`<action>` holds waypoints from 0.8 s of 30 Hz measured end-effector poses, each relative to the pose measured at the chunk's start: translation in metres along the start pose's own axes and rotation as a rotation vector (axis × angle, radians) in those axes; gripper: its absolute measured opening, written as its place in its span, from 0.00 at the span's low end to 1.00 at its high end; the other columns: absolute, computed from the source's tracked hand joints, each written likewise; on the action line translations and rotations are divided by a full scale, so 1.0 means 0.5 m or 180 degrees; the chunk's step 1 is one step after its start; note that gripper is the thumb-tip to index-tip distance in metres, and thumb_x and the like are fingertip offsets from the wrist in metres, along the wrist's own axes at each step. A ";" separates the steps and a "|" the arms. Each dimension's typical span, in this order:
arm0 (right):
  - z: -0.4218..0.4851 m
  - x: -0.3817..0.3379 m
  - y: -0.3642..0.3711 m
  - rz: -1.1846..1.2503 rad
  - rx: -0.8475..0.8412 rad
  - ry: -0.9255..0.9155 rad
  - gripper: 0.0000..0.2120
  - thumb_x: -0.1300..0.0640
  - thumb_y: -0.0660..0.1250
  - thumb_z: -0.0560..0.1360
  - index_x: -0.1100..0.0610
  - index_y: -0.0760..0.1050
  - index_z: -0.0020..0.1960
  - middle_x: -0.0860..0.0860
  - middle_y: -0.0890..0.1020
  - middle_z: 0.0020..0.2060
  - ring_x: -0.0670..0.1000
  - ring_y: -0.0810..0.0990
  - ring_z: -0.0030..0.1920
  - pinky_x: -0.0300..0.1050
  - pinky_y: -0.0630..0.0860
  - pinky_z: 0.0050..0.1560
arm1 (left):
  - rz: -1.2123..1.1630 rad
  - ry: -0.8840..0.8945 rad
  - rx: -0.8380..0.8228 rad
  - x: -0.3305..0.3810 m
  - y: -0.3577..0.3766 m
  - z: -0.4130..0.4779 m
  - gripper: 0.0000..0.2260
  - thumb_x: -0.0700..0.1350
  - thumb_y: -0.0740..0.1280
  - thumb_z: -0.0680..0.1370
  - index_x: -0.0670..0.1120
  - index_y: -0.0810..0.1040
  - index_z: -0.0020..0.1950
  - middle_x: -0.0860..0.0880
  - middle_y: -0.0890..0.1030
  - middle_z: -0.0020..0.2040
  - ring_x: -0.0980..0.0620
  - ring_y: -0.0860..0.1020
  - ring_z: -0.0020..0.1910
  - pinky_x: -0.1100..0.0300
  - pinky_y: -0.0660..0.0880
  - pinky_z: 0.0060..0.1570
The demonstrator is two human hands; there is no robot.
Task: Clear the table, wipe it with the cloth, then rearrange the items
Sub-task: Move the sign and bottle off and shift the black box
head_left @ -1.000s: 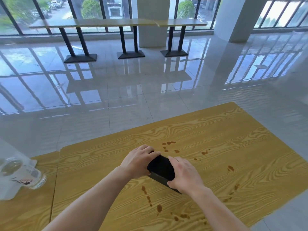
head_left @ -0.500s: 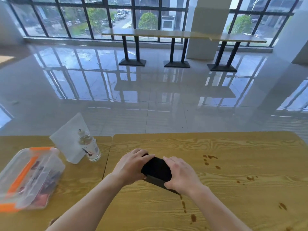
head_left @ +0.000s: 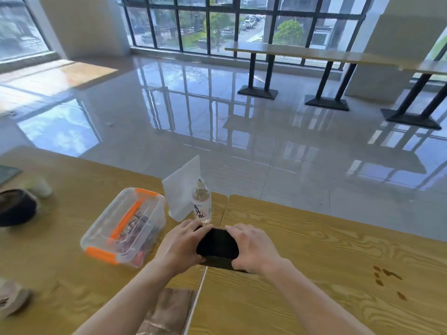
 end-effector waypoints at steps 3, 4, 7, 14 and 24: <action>0.058 -0.034 0.013 -0.0089 -0.0116 -0.0185 0.33 0.51 0.73 0.62 0.51 0.70 0.66 0.48 0.77 0.54 0.53 0.75 0.52 0.49 0.74 0.55 | -0.0015 -0.0296 -0.0027 -0.050 0.007 -0.015 0.36 0.54 0.75 0.66 0.56 0.67 0.73 0.54 0.75 0.65 0.49 0.71 0.64 0.54 0.74 0.58; 0.076 -0.044 0.017 -0.0119 -0.0159 -0.0235 0.31 0.52 0.73 0.62 0.50 0.70 0.64 0.48 0.77 0.52 0.52 0.75 0.51 0.49 0.73 0.55 | -0.0027 -0.0394 -0.0030 -0.067 0.012 -0.018 0.37 0.54 0.75 0.66 0.56 0.67 0.73 0.53 0.75 0.64 0.48 0.71 0.63 0.53 0.74 0.58; 0.124 -0.068 0.027 -0.0132 -0.0257 -0.0342 0.29 0.54 0.73 0.62 0.50 0.71 0.62 0.48 0.76 0.52 0.52 0.74 0.52 0.47 0.70 0.55 | -0.0030 -0.0663 -0.0064 -0.105 0.027 -0.026 0.36 0.55 0.75 0.67 0.54 0.66 0.73 0.52 0.75 0.65 0.48 0.71 0.64 0.52 0.74 0.60; 0.200 -0.074 0.063 0.0045 -0.0417 -0.0457 0.34 0.56 0.72 0.61 0.45 0.68 0.66 0.45 0.74 0.55 0.51 0.72 0.59 0.50 0.63 0.69 | 0.0068 -0.1068 -0.0069 -0.146 0.054 -0.028 0.36 0.53 0.75 0.69 0.51 0.65 0.74 0.49 0.75 0.64 0.47 0.71 0.63 0.53 0.75 0.59; 0.213 -0.071 0.098 0.0107 -0.0547 -0.0509 0.40 0.55 0.72 0.65 0.49 0.63 0.75 0.46 0.71 0.68 0.53 0.66 0.68 0.50 0.57 0.74 | 0.0171 -0.1086 -0.0169 -0.169 0.093 -0.030 0.38 0.56 0.73 0.71 0.51 0.61 0.77 0.48 0.72 0.68 0.45 0.67 0.69 0.52 0.70 0.65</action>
Point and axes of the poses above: each hand's wrist, its own z-axis towards the middle knuckle, its own y-axis out of the palm, x = y × z, the point moved 5 cm from there along z, towards the middle knuckle
